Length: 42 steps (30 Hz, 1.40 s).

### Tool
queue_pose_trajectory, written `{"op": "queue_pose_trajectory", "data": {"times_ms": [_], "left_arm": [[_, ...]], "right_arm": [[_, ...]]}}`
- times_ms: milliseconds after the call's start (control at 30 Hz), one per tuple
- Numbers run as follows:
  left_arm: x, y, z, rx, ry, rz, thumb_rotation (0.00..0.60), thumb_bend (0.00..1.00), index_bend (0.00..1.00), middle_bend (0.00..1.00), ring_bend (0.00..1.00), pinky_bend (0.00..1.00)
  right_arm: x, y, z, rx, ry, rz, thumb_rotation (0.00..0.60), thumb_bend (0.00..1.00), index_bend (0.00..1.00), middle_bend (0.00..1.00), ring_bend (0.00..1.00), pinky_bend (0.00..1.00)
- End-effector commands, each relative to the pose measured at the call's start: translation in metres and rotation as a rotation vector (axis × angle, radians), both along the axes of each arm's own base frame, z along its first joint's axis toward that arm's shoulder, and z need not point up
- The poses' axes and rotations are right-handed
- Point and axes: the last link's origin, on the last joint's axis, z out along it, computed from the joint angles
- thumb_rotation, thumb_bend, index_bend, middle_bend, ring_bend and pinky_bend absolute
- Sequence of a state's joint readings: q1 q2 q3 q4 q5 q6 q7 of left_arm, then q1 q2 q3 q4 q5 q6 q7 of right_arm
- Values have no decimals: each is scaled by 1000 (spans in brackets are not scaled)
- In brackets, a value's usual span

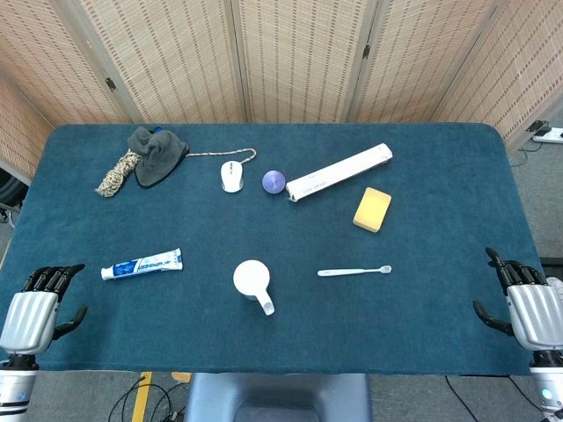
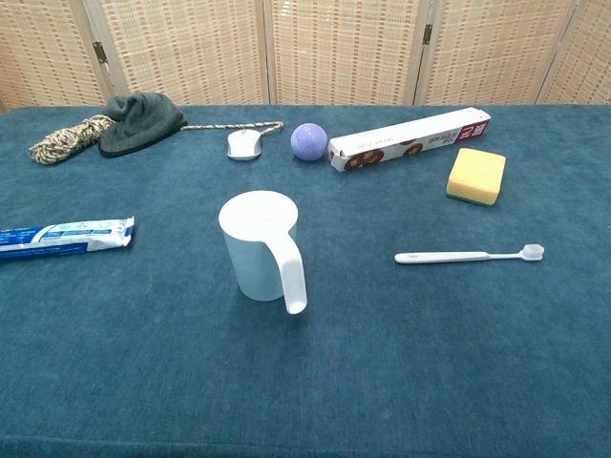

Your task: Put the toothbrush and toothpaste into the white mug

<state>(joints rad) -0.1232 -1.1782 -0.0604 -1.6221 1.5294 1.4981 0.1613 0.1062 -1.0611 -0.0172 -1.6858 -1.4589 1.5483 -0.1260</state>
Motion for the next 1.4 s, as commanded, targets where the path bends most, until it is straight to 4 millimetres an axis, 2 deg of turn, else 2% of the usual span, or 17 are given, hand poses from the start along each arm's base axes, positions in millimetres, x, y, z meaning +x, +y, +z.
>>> {"op": "queue_pose_trajectory", "data": {"times_ms": [33, 533, 767, 900, 933, 1000, 1033, 1133, 1200, 1267, 1400], "left_arm": [[0, 0, 0, 1, -1, 0, 600, 353, 220, 299, 238, 215], [0, -2, 0, 0, -7, 10, 600, 353, 220, 299, 238, 215], [-4, -2, 2, 6, -6, 21, 600, 353, 220, 299, 238, 215], [-6, -3, 3, 8, -6, 27, 600, 353, 220, 299, 238, 215], [-6, -3, 3, 8, -8, 27, 600, 353, 220, 299, 238, 215], [-6, -3, 3, 8, -9, 26, 600, 353, 220, 299, 238, 215], [-6, -3, 3, 9, -10, 24, 600, 353, 220, 299, 238, 215], [-6, -4, 4, 14, -14, 20, 600, 353, 220, 299, 238, 215], [-7, -5, 4, 16, -16, 18, 600, 353, 220, 299, 238, 215], [-7, -6, 5, 17, -17, 18, 600, 353, 220, 299, 238, 215], [-9, -9, 7, 21, -19, 22, 600, 353, 220, 299, 238, 215]], "right_arm": [[0, 3, 0, -9, -7, 10, 600, 221, 43, 262, 214, 272], [-3, 1, -1, -3, -8, 2, 600, 231, 43, 277, 214, 272], [7, -16, -11, 50, 7, 32, 600, 242, 43, 320, 255, 271], [18, -32, -22, 99, 27, 79, 600, 242, 43, 370, 330, 273], [20, -36, -24, 108, 44, 91, 600, 243, 43, 407, 371, 292], [28, -46, -34, 141, 91, 123, 600, 264, 48, 507, 473, 395], [33, -51, -40, 162, 97, 136, 600, 285, 51, 570, 542, 500], [48, -66, -60, 262, 86, 165, 600, 344, 63, 711, 702, 711], [58, -77, -74, 341, 88, 178, 600, 381, 74, 765, 765, 774], [66, -89, -90, 415, 84, 180, 600, 475, 98, 860, 878, 871], [82, -108, -118, 524, 81, 181, 600, 618, 135, 953, 989, 955]]}}
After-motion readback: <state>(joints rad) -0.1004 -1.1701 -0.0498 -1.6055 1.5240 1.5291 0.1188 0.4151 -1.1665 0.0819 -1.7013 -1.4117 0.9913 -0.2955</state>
